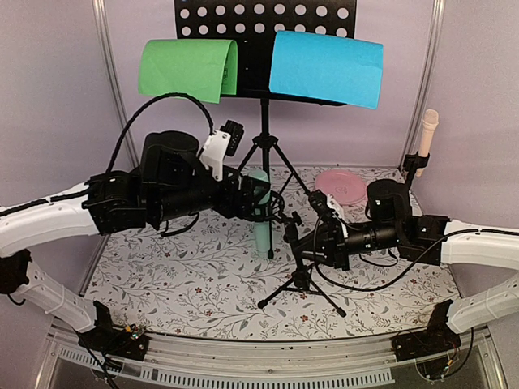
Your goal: Pack up the instrument practice props
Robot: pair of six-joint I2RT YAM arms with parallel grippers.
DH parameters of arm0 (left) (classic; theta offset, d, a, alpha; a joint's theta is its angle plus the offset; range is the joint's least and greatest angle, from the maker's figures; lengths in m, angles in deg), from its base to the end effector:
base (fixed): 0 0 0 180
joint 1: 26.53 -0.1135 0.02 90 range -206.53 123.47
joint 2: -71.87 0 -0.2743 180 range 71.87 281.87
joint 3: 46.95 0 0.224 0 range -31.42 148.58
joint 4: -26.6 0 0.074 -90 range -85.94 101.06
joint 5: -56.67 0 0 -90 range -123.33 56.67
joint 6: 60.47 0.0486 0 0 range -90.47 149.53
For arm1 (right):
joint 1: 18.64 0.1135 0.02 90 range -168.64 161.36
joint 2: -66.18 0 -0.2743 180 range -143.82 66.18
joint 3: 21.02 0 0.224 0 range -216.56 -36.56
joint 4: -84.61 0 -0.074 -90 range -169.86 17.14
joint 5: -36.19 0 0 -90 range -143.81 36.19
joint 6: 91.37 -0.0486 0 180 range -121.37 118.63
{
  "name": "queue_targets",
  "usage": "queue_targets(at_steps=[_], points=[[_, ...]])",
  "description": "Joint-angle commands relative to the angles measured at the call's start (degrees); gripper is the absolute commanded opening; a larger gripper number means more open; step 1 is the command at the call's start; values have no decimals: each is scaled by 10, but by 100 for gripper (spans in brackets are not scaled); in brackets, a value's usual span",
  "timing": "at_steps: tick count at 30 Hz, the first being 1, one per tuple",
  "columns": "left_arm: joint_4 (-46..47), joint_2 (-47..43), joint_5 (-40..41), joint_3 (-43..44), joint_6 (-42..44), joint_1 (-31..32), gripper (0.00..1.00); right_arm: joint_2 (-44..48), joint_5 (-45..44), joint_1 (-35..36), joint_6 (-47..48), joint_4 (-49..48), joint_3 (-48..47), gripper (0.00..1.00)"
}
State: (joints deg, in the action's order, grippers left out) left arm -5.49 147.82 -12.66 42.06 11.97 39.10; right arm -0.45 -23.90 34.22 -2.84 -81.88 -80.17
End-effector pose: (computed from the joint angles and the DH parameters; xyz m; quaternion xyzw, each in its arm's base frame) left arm 0.1330 -0.2521 0.3913 0.2312 0.7740 -0.2699 0.5241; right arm 0.1266 0.2073 0.2945 -0.4769 0.6541 0.4391 0.3898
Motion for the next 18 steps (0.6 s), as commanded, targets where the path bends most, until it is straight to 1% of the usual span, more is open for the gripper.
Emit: queue_targets(at_steps=[1,4,6,9,11,15,18], points=[[27,13,17,6,-4,6,84,-2,25,5,9,-34,-35,0],[24,18,35,7,-29,4,86,-2,33,5,8,-39,-33,0],[33,12,36,-5,-49,0,84,0,38,5,18,-48,-29,0],[62,10,7,-17,-59,-8,82,2,44,6,32,-56,-25,0],[57,18,3,-9,-59,-9,76,2,48,6,37,-56,-26,0],[52,24,10,-4,-59,-10,61,1,50,7,44,-56,-28,0],[54,28,-8,8,-38,-9,49,-6,44,7,40,-56,-35,0]])
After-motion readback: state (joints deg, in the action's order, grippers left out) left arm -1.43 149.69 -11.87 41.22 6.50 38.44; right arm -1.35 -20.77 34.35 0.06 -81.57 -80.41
